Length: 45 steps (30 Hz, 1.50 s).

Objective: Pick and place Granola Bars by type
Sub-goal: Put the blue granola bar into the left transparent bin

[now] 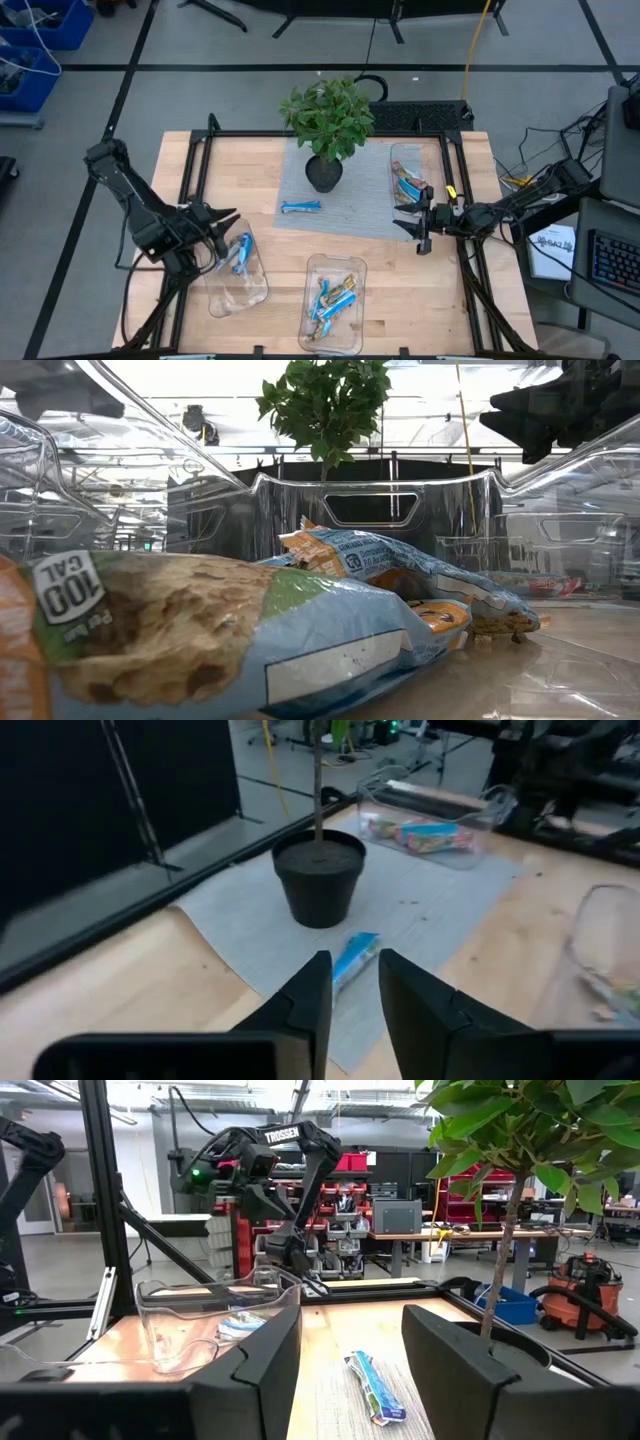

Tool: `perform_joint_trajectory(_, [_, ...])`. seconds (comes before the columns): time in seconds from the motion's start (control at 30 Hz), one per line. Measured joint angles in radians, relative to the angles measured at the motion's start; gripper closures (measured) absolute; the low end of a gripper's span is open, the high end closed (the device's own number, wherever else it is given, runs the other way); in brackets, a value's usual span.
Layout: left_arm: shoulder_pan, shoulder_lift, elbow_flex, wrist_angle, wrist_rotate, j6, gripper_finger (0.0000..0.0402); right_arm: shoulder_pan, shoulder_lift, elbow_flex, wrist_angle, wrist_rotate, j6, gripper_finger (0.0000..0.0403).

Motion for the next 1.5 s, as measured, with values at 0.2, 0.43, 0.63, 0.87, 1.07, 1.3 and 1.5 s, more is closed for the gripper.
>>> perform_joint_trajectory(0.2, [0.167,-0.021,-0.095,0.33,0.025,0.405,0.0335,0.0,0.0,0.0,0.0,0.0,-0.014,0.0236])
perform_joint_trajectory(0.43, [0.406,-0.176,-0.321,0.845,0.245,0.867,0.0392,0.0,0.0,0.0,0.003,0.001,-0.028,0.0236])
perform_joint_trajectory(0.63, [0.672,-0.331,-0.506,1.357,0.614,1.25,0.038,0.0,0.0,0.0,0.008,0.002,-0.021,0.0236])
perform_joint_trajectory(0.87, [0.984,-0.28,-0.512,1.564,0.981,1.334,0.0383,0.0,0.0,0.0,0.008,0.007,-0.019,0.0236])
perform_joint_trajectory(1.07, [1.123,-0.067,-0.407,1.554,1.062,1.334,0.0363,0.0,0.0,0.0,0.008,0.008,-0.026,0.0236])
perform_joint_trajectory(1.3, [1.171,0.204,-0.1,1.154,1.114,1.377,0.0286,0.0,0.0,0.0,0.006,0.008,-0.027,0.0236])
perform_joint_trajectory(1.5, [1.153,0.43,0.131,0.787,1.113,1.426,0.0215,0.0,0.0,0.0,0.0,0.008,-0.027,0.0236])
